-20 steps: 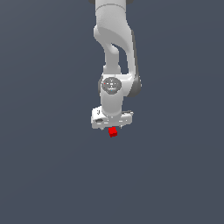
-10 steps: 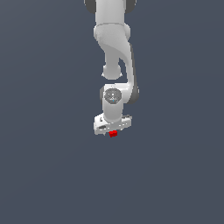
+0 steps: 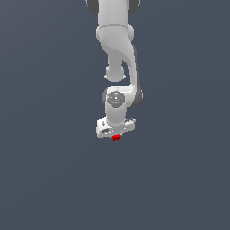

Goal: Pick up the red cube and move it to a goal position.

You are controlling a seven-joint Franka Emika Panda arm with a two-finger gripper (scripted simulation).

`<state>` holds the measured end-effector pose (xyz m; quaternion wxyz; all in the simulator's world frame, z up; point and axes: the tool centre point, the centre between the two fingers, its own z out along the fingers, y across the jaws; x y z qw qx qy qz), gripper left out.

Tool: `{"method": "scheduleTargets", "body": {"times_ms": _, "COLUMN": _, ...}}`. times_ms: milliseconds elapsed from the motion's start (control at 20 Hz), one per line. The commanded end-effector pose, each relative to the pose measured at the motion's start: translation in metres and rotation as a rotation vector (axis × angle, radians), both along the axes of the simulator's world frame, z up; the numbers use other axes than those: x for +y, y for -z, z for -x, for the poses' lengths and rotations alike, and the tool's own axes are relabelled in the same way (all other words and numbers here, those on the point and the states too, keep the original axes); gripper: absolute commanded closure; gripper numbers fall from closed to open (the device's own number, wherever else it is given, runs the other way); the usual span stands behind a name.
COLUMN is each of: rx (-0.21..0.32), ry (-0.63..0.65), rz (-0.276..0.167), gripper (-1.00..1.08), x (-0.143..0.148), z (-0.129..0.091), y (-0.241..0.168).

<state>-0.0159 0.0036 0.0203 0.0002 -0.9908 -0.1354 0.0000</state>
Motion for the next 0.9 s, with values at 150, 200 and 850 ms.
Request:
{"method": "scheduleTargets", "body": {"times_ms": 150, "rx": 0.0, "ry": 0.0, "rz": 0.0, "gripper": 1.08, "x": 0.0, "z": 0.0, "y": 0.0}}
{"method": "scheduleTargets", "body": {"times_ms": 200, "rx": 0.0, "ry": 0.0, "rz": 0.0, "gripper": 1.08, "x": 0.0, "z": 0.0, "y": -0.001}}
{"method": "scheduleTargets", "body": {"times_ms": 850, "rx": 0.0, "ry": 0.0, "rz": 0.0, "gripper": 1.08, "x": -0.015, "z": 0.023, "y": -0.044}}
